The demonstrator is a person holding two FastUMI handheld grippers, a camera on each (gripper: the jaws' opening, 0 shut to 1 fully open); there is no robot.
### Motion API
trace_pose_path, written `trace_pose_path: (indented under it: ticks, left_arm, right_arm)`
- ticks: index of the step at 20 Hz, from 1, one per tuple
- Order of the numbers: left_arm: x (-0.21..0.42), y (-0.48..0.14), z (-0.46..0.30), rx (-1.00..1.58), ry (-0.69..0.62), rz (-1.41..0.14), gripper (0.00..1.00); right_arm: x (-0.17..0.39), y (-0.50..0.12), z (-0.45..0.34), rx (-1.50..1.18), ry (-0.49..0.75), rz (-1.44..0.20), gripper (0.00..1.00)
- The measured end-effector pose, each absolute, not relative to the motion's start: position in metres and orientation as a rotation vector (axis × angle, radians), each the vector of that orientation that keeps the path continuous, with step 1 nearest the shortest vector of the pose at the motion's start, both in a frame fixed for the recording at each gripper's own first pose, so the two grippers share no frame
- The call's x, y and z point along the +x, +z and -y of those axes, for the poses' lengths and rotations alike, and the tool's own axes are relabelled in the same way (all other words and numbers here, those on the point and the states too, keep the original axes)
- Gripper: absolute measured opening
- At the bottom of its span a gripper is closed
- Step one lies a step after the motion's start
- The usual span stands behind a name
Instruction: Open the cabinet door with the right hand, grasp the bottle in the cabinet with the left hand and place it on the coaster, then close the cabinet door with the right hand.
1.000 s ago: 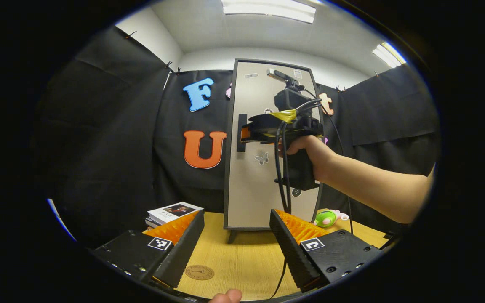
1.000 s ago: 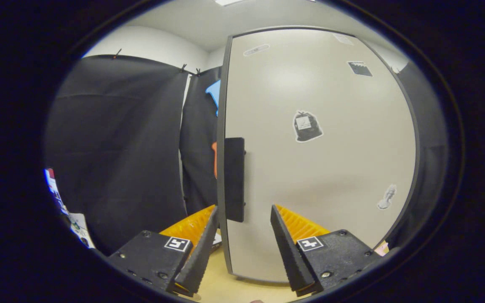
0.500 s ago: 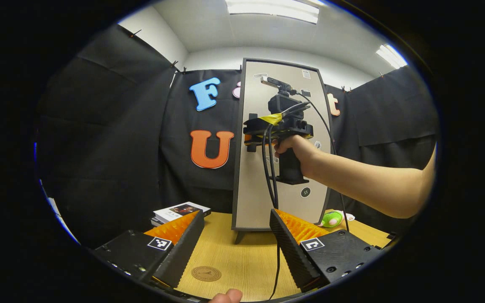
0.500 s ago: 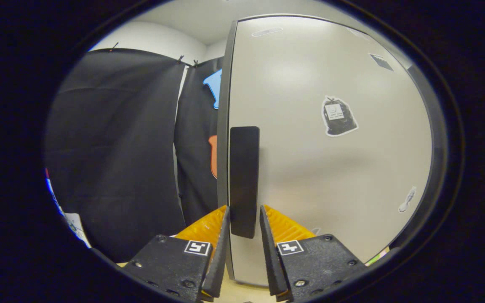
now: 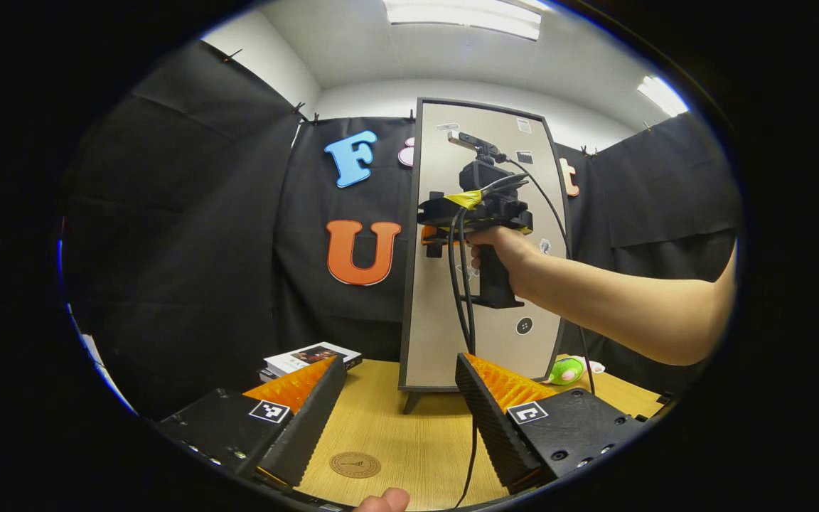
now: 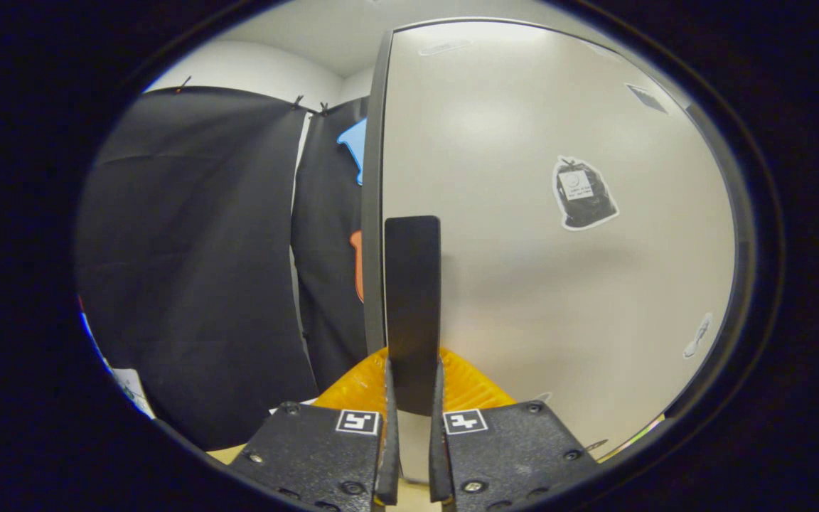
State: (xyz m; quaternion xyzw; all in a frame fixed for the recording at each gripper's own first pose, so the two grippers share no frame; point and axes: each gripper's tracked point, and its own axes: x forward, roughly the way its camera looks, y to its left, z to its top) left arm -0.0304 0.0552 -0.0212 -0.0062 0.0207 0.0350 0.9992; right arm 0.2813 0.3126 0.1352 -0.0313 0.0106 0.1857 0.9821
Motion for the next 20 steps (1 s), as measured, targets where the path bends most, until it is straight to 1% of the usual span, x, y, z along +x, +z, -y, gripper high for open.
trace_pose_path:
  ticks: [2, 11, 15, 20]
  left_arm:
    - [-0.031, -0.02, -0.056, -0.013, 0.07, -0.04, 0.95]
    - [-0.042, -0.015, -0.056, -0.01, 0.068, -0.022, 0.95]
    - [-0.041, -0.014, -0.056, -0.006, 0.065, -0.018, 0.95]
    - [-0.046, -0.015, -0.054, 0.005, 0.048, -0.029, 0.95]
  right_arm:
    - [0.282, 0.135, -0.313, -0.063, 0.367, -0.023, 0.16]
    - [0.271, 0.134, -0.312, -0.061, 0.378, -0.027, 0.15]
    - [0.259, 0.135, -0.31, -0.056, 0.402, -0.026, 0.16]
    - [0.242, 0.135, -0.306, -0.055, 0.47, -0.024, 0.15]
